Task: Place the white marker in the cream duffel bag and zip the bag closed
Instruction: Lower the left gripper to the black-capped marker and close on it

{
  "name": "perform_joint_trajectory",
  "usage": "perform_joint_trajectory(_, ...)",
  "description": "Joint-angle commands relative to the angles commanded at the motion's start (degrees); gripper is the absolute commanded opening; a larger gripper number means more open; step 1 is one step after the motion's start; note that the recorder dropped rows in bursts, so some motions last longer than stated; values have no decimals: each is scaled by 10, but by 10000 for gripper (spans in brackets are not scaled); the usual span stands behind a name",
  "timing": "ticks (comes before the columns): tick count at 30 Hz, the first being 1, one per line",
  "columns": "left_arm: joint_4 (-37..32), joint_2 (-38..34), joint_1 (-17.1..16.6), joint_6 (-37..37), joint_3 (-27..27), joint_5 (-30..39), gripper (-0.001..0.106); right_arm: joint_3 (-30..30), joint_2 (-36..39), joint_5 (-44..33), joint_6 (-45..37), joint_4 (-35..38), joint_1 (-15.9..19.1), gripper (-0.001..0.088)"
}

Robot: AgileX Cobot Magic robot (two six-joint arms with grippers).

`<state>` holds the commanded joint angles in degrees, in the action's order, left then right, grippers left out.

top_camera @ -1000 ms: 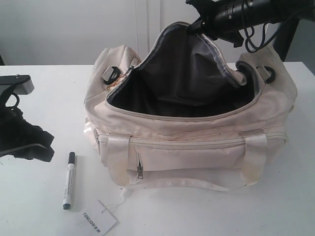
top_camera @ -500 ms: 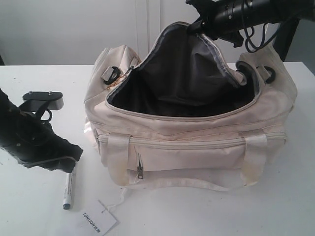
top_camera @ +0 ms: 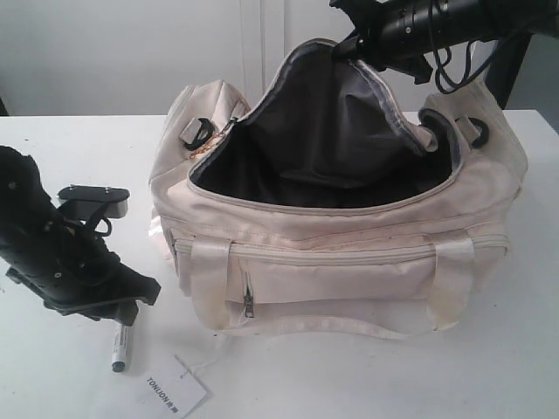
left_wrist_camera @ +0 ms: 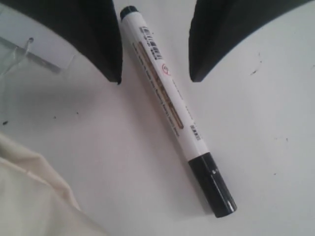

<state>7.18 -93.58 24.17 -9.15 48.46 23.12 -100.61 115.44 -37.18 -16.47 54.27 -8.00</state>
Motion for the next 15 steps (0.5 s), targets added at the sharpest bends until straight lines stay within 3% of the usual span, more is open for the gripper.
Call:
perform_joint_trajectory(9,0,-52,0,-1,0,-9,468,0,0,0,0,0,0,0)
perform_joint_trajectory(15,0,-55,0,1,0,-9,206,0,0,0,0,0,0,0)
